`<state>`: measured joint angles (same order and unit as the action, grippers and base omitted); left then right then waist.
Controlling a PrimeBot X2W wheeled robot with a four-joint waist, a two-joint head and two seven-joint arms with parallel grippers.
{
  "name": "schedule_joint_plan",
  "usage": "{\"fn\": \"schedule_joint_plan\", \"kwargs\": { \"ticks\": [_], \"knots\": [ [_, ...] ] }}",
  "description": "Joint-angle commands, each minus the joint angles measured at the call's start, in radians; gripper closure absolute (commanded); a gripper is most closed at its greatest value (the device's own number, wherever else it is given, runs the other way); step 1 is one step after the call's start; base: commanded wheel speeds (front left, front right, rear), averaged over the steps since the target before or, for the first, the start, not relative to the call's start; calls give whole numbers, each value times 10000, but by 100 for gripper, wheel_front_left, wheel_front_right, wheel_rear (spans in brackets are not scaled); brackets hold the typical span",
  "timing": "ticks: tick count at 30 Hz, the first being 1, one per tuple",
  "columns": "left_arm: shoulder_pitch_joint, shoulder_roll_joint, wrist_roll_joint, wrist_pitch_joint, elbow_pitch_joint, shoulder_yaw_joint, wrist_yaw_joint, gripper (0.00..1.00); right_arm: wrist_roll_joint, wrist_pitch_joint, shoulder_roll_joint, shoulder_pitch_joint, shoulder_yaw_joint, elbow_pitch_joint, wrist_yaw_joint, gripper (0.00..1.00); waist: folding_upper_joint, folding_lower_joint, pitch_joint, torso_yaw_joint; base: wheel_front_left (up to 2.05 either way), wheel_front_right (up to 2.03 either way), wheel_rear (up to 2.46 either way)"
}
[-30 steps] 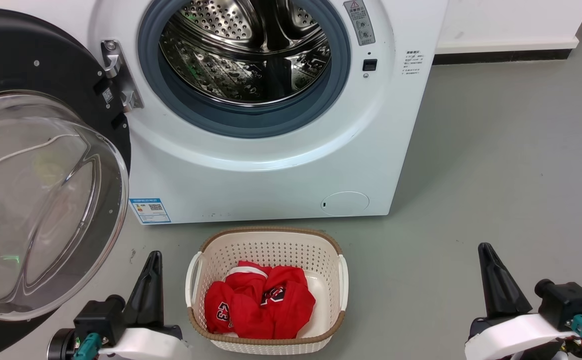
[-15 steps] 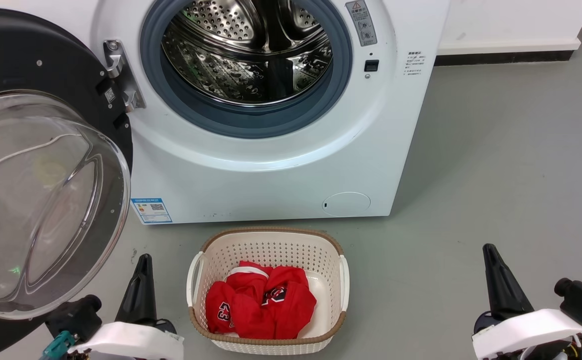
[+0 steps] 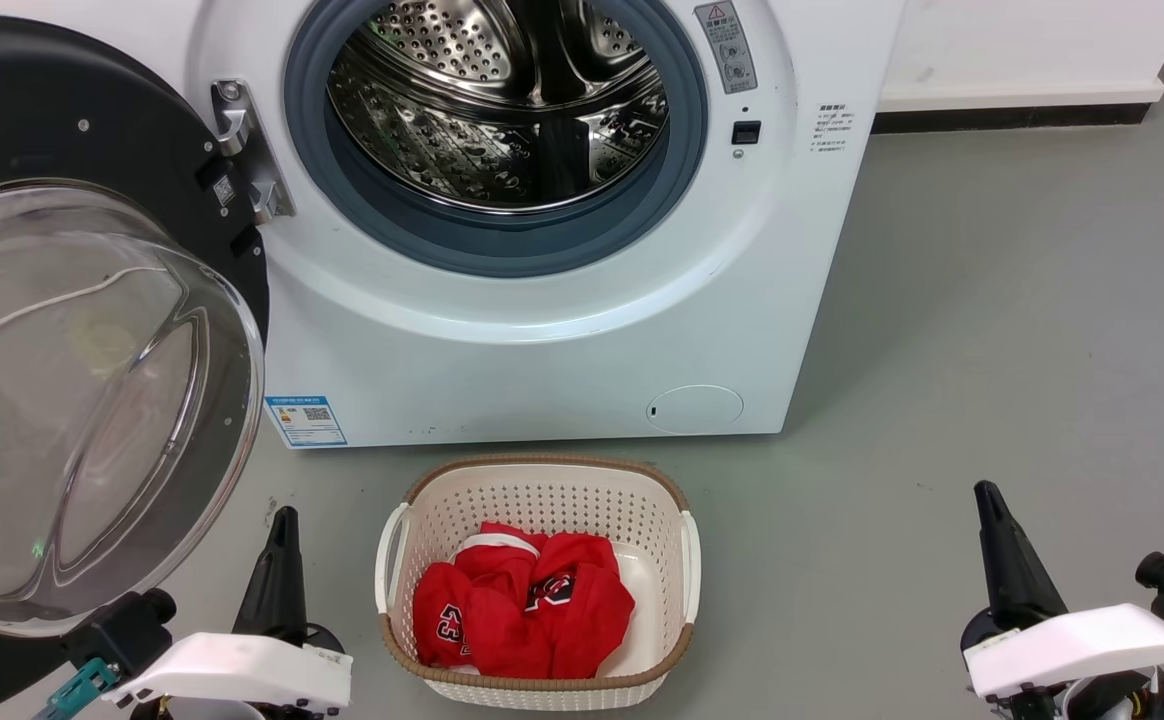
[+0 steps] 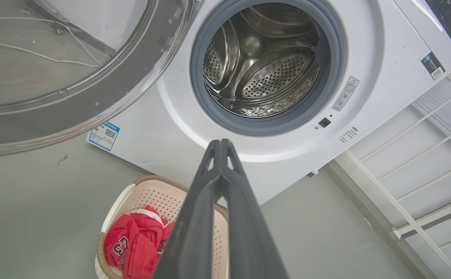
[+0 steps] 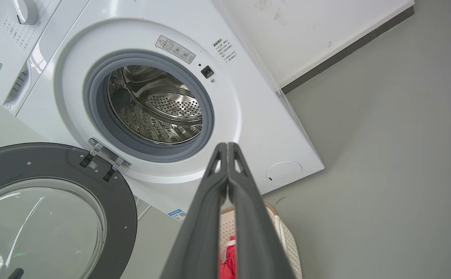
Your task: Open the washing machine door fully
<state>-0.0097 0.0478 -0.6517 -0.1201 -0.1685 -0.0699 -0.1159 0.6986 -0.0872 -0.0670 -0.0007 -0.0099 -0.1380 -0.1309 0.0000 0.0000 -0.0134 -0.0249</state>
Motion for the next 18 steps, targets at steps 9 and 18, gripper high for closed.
{"fn": "schedule_joint_plan", "kwargs": {
  "ticks": [9,18],
  "knots": [
    [-392,23,-1475,347,-14,-95,-66,100,1484,210,-114,-377,-83,-67,0,100,0,0,10,24,0,0,0],
    [-504,25,-2664,640,-122,-149,-81,100,2667,419,-132,-486,-147,-209,1,100,0,0,20,48,0,0,0]
  ]
}}
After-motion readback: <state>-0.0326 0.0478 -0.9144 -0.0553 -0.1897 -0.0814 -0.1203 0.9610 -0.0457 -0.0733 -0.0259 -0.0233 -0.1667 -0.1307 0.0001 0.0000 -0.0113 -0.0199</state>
